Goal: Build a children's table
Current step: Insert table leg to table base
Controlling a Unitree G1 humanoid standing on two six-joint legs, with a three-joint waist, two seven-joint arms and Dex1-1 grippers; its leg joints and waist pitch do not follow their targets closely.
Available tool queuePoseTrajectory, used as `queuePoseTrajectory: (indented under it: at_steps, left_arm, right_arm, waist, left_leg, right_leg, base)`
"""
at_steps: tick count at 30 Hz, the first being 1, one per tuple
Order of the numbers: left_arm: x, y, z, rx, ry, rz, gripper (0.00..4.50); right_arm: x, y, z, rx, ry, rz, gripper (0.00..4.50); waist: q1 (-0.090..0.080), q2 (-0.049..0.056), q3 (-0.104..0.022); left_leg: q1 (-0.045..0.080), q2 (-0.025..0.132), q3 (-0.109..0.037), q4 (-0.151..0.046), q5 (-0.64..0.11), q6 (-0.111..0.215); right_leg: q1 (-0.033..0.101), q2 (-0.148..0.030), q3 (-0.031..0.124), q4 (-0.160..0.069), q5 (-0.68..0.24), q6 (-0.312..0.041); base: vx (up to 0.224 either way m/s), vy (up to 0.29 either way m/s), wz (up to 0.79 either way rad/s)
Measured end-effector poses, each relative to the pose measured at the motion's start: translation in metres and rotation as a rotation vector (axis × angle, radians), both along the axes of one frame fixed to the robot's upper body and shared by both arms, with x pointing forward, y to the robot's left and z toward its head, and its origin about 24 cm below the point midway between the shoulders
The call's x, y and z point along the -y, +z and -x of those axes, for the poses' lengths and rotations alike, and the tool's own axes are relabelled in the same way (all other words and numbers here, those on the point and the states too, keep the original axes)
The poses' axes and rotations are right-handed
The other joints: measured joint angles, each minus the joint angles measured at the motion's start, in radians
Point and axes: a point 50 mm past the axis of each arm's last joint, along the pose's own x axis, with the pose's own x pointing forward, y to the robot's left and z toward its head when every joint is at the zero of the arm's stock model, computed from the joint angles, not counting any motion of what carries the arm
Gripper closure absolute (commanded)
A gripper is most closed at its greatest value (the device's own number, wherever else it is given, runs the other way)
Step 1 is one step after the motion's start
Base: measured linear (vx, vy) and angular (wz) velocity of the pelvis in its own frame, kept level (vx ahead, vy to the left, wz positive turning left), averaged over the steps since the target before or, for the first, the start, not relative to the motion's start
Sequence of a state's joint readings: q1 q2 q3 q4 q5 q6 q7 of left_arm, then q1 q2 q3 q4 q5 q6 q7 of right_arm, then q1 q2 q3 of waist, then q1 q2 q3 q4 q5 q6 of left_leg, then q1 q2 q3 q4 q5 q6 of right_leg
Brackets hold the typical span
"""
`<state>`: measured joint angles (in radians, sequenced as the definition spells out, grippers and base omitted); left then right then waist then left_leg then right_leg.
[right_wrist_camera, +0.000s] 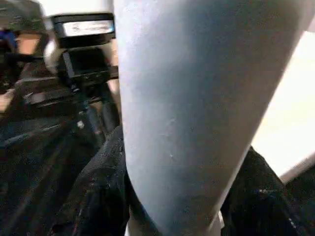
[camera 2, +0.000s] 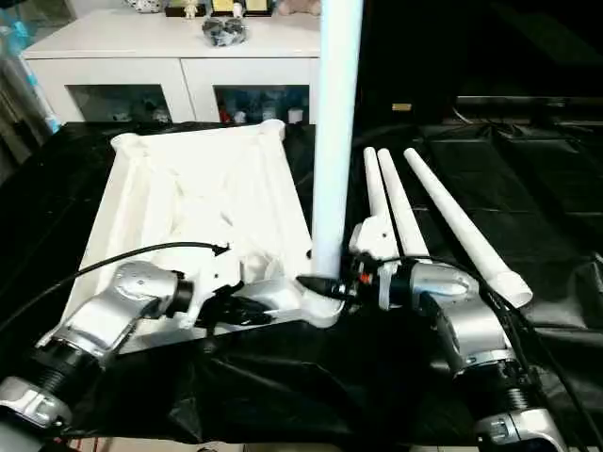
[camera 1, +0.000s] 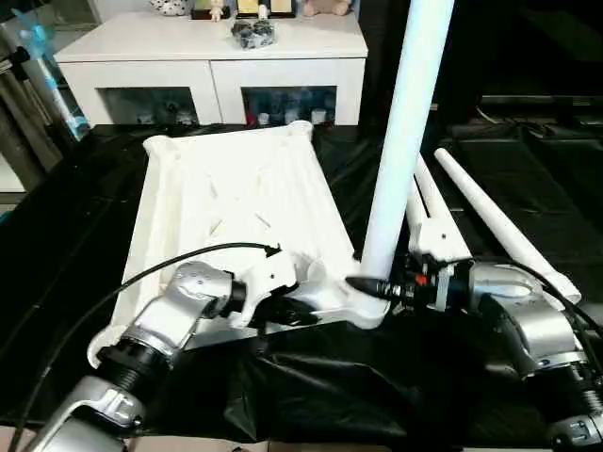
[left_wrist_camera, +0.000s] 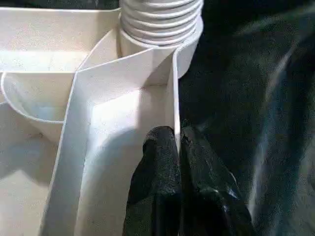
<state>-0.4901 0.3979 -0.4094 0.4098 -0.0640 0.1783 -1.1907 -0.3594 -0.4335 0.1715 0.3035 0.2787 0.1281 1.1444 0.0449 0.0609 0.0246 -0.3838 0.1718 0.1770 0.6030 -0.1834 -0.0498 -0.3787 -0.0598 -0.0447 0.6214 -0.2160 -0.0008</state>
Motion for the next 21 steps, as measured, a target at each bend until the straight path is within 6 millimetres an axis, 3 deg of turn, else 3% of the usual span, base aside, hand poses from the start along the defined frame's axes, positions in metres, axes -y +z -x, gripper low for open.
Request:
queuePoseTrajectory:
  at_steps: [15, 21]
  left_arm:
    - [-0.001, 0.001, 0.000, -0.007, -0.016, -0.003, 4.50]
    - [-0.003, 0.003, -0.010, 0.013, 0.044, -0.049, 4.50]
  right_arm:
    - [0.000, -0.004, 0.004, -0.003, -0.004, -0.026, 2.61]
    - [-0.012, -0.007, -0.011, 0.018, -0.118, -0.048, 2.61]
  waist:
    - [-0.004, 0.010, 0.001]
    - [-0.017, 0.014, 0.006]
  left_leg:
    - [0.002, 0.000, 0.000, -0.003, 0.000, 0.000]
    - [0.012, 0.000, 0.000, -0.005, 0.000, 0.000]
  right_leg:
    - [0.005, 0.000, -0.001, -0.008, 0.001, -0.001]
    - [0.011, 0.000, -0.001, -0.010, 0.001, -0.001]
  base:
    - [0.000, 0.000, 0.00]
    - [0.000, 0.000, 0.00]
